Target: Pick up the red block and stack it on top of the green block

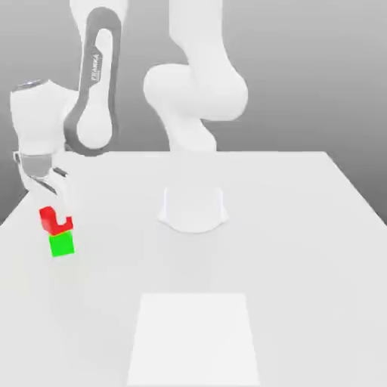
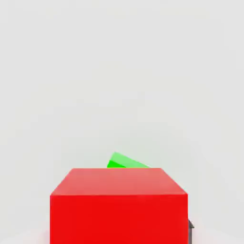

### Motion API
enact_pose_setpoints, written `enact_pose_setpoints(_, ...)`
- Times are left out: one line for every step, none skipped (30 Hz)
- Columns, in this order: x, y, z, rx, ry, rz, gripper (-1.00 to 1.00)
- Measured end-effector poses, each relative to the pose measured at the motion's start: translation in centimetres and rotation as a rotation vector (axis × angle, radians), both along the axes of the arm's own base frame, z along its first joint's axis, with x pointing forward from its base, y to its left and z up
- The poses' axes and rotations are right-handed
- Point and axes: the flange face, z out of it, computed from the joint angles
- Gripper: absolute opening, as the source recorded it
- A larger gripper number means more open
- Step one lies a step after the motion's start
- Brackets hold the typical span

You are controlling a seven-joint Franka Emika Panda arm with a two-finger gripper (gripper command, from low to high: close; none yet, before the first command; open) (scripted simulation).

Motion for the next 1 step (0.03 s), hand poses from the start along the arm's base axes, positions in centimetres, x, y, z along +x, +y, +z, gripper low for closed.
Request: enact_pose_setpoints(-0.04, 0.03, -0.23, 0.000, 0.002, 0.001, -1.00)
